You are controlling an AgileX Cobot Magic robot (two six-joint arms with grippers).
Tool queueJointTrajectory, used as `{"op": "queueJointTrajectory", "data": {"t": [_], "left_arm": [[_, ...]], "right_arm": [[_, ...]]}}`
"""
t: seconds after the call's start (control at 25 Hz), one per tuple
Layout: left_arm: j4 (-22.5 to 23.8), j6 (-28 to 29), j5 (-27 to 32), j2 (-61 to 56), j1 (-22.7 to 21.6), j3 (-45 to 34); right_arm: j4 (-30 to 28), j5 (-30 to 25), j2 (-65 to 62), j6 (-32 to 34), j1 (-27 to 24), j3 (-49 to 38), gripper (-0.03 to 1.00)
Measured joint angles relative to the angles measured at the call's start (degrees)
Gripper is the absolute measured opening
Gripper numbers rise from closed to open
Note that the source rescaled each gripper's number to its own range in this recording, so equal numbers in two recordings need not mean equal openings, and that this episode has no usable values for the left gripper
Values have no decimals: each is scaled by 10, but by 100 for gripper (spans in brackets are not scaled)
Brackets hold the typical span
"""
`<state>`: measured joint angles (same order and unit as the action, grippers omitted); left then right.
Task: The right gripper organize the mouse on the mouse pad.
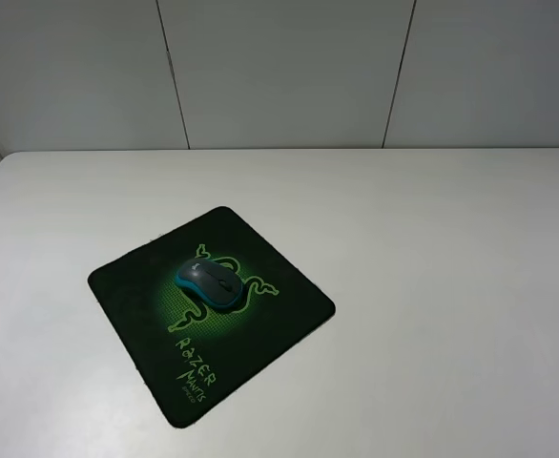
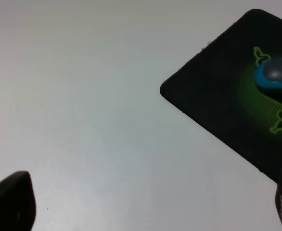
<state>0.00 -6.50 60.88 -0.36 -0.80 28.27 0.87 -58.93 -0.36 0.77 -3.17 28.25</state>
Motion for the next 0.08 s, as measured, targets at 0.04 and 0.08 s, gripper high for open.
{"op": "queueJointTrajectory", "data": {"t": [0.04,0.08], "left_arm": [[0,0,0,0,0,0],[0,0,0,0,0,0]], "right_arm": [[0,0,0,0,0,0,100],[0,0,0,0,0,0,100]]}}
